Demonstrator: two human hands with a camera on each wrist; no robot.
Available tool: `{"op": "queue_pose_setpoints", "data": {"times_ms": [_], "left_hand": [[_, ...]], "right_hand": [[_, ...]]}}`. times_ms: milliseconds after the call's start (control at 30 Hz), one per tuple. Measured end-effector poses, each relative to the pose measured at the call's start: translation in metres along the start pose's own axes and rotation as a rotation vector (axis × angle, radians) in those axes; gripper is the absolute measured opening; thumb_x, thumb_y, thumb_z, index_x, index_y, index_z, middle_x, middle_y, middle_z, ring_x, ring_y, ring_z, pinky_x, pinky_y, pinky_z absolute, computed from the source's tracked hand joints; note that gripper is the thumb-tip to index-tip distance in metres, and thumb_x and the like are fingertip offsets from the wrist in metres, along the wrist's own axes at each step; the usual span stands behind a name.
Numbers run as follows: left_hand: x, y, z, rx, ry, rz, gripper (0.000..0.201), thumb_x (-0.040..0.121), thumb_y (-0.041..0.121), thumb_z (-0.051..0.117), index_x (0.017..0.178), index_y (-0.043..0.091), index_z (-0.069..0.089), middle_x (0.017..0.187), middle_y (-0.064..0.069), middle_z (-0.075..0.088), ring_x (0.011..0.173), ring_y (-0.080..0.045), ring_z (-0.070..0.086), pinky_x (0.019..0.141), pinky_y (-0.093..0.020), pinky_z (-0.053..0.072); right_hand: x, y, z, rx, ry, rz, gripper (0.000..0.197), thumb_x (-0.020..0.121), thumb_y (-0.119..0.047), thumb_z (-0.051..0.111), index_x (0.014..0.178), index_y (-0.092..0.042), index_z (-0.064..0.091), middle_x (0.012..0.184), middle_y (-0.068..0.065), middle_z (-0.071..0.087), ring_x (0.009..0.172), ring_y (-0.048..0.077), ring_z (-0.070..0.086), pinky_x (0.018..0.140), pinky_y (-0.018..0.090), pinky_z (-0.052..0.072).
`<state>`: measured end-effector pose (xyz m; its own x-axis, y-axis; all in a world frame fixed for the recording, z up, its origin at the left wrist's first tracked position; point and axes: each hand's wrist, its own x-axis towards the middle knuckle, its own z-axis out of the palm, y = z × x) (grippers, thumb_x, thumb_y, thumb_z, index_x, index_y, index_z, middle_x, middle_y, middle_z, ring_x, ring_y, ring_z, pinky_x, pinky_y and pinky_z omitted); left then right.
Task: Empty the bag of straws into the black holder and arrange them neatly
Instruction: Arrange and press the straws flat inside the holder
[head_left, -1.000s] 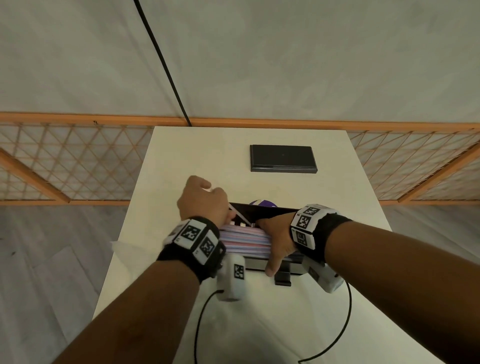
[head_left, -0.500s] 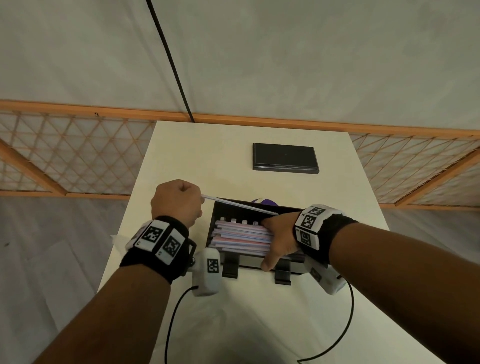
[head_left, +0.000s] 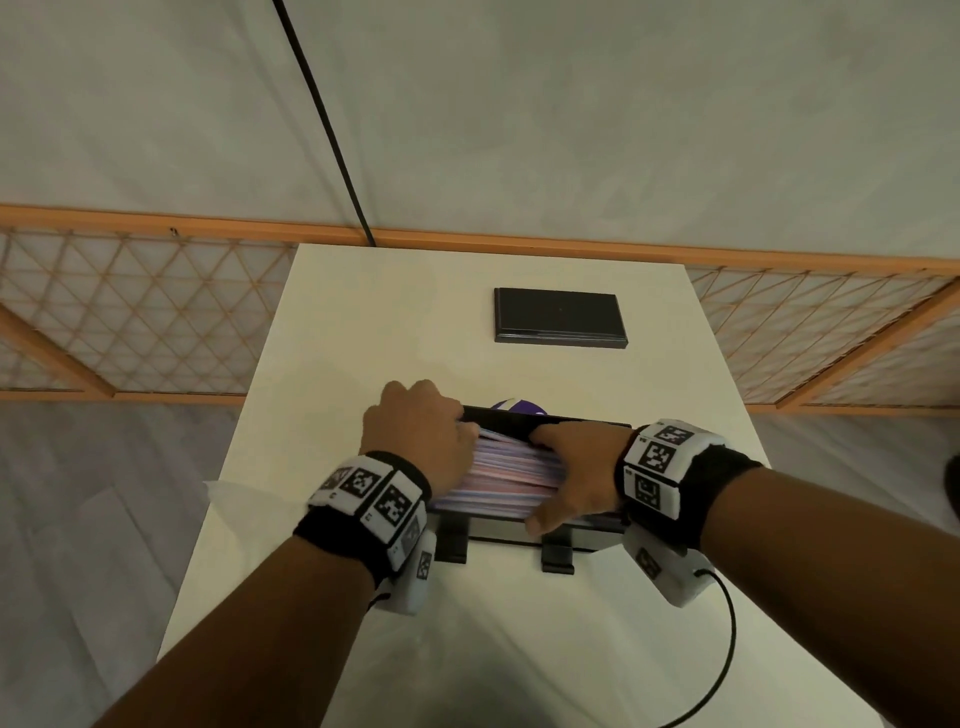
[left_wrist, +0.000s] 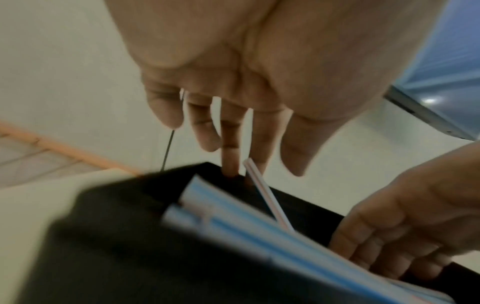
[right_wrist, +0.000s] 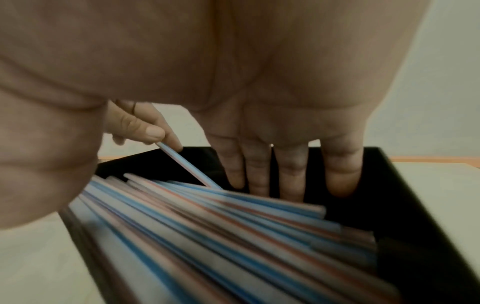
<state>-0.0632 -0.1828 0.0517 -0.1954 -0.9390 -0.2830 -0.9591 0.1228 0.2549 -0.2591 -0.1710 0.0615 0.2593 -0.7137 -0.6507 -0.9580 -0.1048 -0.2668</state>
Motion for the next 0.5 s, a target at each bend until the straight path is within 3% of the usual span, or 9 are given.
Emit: {"op": "queue_pose_setpoints", "data": {"times_ms": [67,133,200,300,367,500], "left_hand": [[-0.003,0.008,-0.003,0.105,-0.016,0.129,0.051,0.093,0.064,0.047,0.115,0.022,0.067,0.120,0.000,0.060,0.115,-0.025,0.049,0.099,-0.044,0.044],[-0.004,0.016,-0.001,0.184,-0.168,0.201,0.068,0.082,0.079,0.051,0.120,0.022,0.058,0.122,-0.001,0.059,0.115,-0.024,0.051,0.102,-0.045,0.044],[-0.003,0.022,0.005,0.277,-0.329,0.198,0.086,0.076,0.085,0.053,0.134,0.022,0.047,0.136,-0.004,0.054,0.125,-0.026,0.049,0.111,-0.045,0.038],[0.000,0.025,0.013,0.346,-0.418,0.187,0.106,0.071,0.093,0.046,0.148,0.022,0.035,0.150,-0.004,0.044,0.138,-0.029,0.039,0.122,-0.049,0.021],[0.000,0.026,0.016,0.303,-0.407,0.159,0.103,0.076,0.093,0.037,0.149,0.020,0.037,0.151,-0.006,0.044,0.140,-0.029,0.038,0.123,-0.048,0.016],[0.001,0.026,0.020,0.238,-0.304,0.117,0.076,0.096,0.073,0.025,0.142,0.016,0.046,0.146,-0.013,0.046,0.136,-0.031,0.041,0.119,-0.045,0.024]], "right_hand": [[-0.002,0.006,0.003,-0.042,0.006,0.017,0.098,0.046,-0.070,0.081,0.129,-0.034,0.043,0.115,-0.011,0.060,0.101,0.015,0.060,0.094,0.035,0.050],[-0.003,0.006,0.011,-0.117,0.005,0.046,0.103,0.044,-0.071,0.081,0.129,-0.029,0.044,0.120,-0.007,0.059,0.105,0.018,0.060,0.096,0.038,0.049],[-0.001,0.004,0.022,-0.218,-0.005,0.076,0.114,0.042,-0.076,0.078,0.137,-0.027,0.038,0.130,-0.004,0.055,0.115,0.023,0.056,0.102,0.044,0.043],[0.003,0.005,0.031,-0.253,0.002,0.082,0.119,0.041,-0.079,0.074,0.142,-0.031,0.033,0.134,-0.004,0.049,0.121,0.025,0.051,0.104,0.050,0.037],[0.002,0.007,0.029,-0.204,0.010,0.073,0.109,0.044,-0.076,0.076,0.136,-0.032,0.039,0.127,-0.005,0.050,0.114,0.022,0.053,0.101,0.048,0.040],[0.002,0.009,0.027,-0.121,0.034,0.076,0.105,0.044,-0.070,0.080,0.132,-0.028,0.039,0.124,-0.007,0.048,0.112,0.020,0.053,0.102,0.048,0.039]]}}
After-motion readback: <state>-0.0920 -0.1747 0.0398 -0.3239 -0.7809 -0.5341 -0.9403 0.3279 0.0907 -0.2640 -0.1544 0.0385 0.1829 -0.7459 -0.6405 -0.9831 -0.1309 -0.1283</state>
